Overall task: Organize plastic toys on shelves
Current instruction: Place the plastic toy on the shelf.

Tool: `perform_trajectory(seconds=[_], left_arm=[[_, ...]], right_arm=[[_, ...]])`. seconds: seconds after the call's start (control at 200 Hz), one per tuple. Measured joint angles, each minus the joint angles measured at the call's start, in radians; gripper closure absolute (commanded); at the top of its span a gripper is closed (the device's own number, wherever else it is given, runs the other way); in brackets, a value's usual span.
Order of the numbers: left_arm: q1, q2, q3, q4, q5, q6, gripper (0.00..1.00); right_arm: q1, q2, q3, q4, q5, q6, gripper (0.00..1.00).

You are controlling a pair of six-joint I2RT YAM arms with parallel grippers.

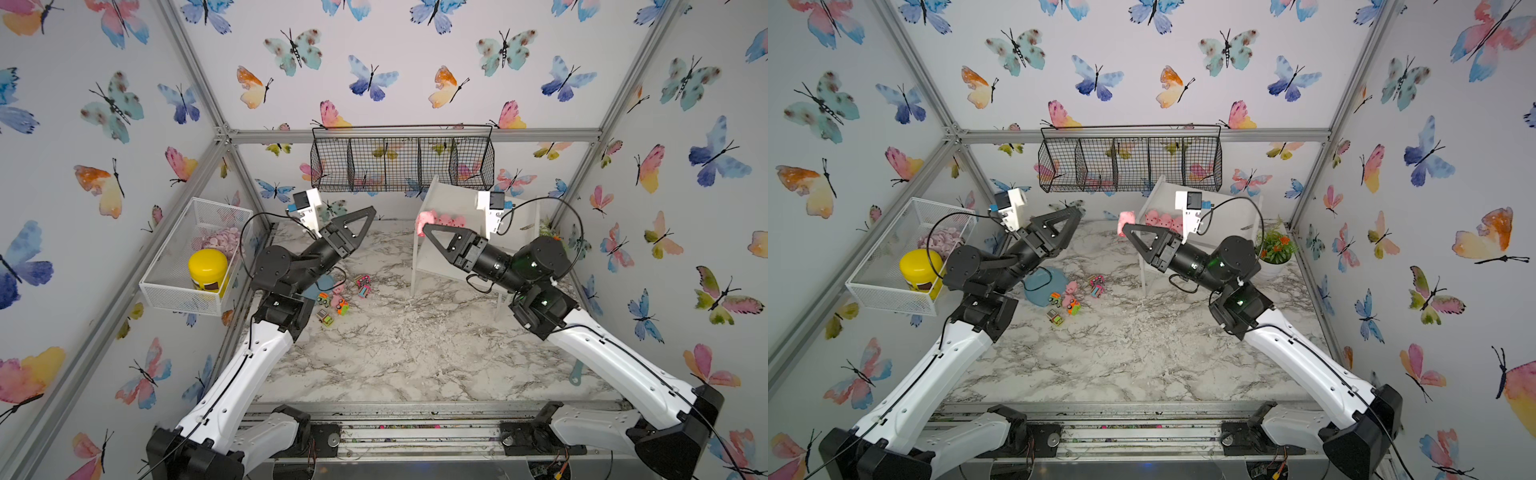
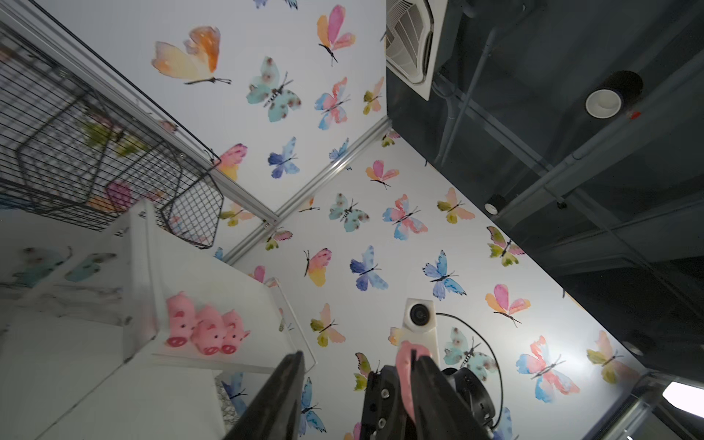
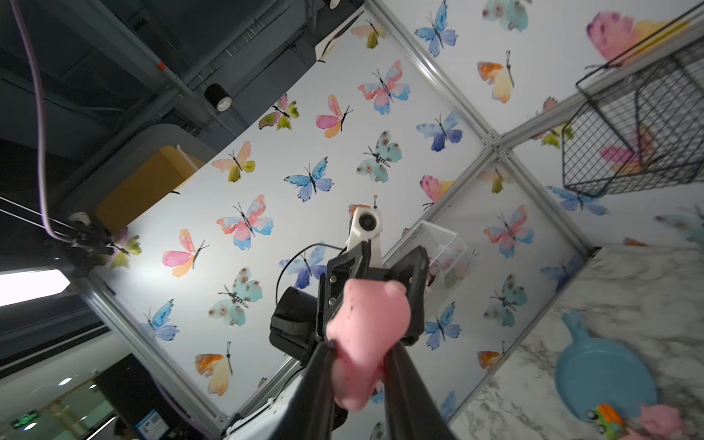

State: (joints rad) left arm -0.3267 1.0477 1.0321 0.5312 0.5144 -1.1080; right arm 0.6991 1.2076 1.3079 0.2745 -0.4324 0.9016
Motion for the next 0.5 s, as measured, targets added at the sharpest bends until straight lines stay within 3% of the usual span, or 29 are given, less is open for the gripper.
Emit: perform_trajectory(seconds=[0.145, 0.26, 0.501], left_arm=[[0.023, -0.086, -0.09, -0.164, -0.048, 0.144, 0.49], [0.022, -0.123, -0.198, -0.259, -0.066, 0.215, 0.49], [0.022, -0.131, -0.265, -0.38, -0.1, 0.337, 0.49]], right_arm=[[-0.1, 0.015, 0.293, -0.47, 0.131, -0.205, 0.74], [-0.121, 0.076, 0.531, -0.802, 0.287, -0.341, 0.74], [-0.144, 0.283, 0.815, -1.25, 0.488, -0.474, 0.73]])
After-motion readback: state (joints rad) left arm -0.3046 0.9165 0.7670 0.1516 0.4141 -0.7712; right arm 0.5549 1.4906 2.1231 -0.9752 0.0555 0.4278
